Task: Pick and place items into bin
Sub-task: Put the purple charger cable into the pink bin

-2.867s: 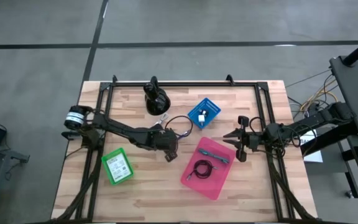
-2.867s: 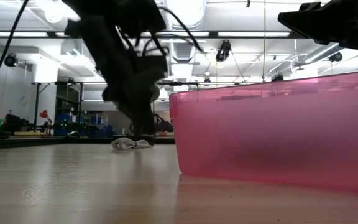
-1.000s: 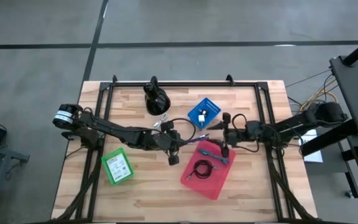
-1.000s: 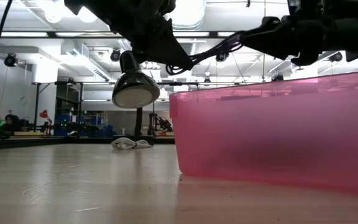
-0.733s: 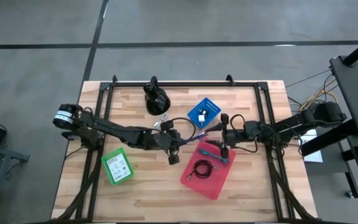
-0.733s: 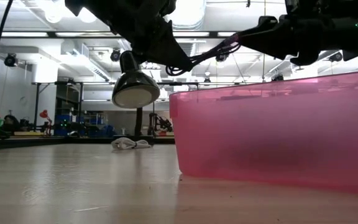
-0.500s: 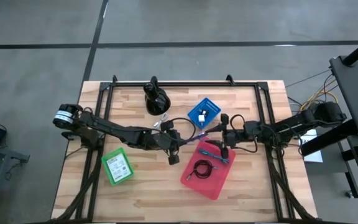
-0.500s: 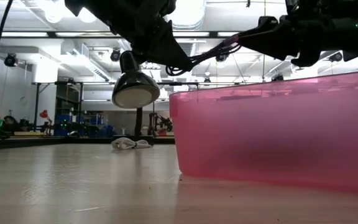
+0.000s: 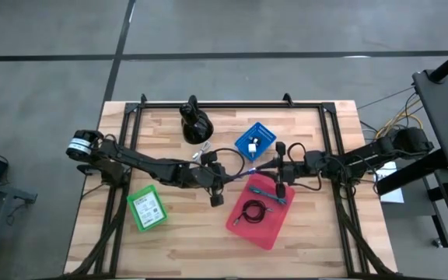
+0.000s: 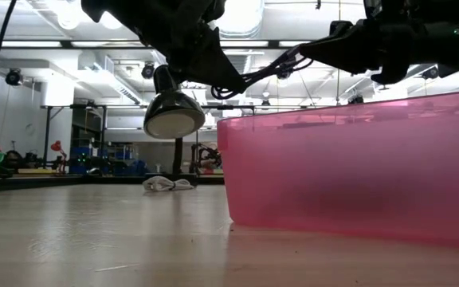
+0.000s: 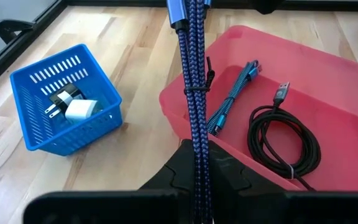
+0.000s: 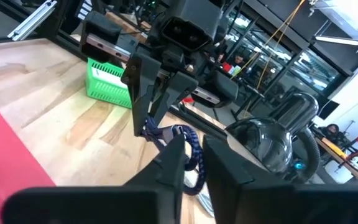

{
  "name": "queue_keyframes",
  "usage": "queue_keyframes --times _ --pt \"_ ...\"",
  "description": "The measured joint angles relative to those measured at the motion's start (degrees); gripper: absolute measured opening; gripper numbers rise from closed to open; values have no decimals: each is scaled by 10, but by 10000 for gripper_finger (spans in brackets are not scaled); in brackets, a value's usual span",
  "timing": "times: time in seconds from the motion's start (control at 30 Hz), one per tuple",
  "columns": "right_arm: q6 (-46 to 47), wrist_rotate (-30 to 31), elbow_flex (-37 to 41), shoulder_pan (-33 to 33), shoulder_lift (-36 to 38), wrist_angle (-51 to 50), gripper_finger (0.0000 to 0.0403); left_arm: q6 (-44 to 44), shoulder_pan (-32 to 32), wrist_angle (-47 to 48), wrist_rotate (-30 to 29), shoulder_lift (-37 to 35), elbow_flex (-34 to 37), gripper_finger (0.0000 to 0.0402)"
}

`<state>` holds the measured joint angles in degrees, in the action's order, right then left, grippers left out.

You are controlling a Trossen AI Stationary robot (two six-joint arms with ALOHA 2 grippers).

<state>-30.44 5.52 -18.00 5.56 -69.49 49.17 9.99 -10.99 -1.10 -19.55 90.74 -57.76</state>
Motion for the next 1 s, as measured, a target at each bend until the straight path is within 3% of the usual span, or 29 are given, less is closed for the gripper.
queue_keyframes --times 0.13,0.5,0.83,1.0 --pt "-2 0 -1 0 0 -8 16 1 0 1 -1 0 0 7" --pt "9 0 -1 0 2 -10 14 1 0 0 -2 0 -1 12" --pt "73 1 -1 0 52 -66 13 -17 0 -4 -2 -5 -5 107" --pt "105 2 -1 0 105 -148 13 -17 0 -2 -2 -20 -7 138"
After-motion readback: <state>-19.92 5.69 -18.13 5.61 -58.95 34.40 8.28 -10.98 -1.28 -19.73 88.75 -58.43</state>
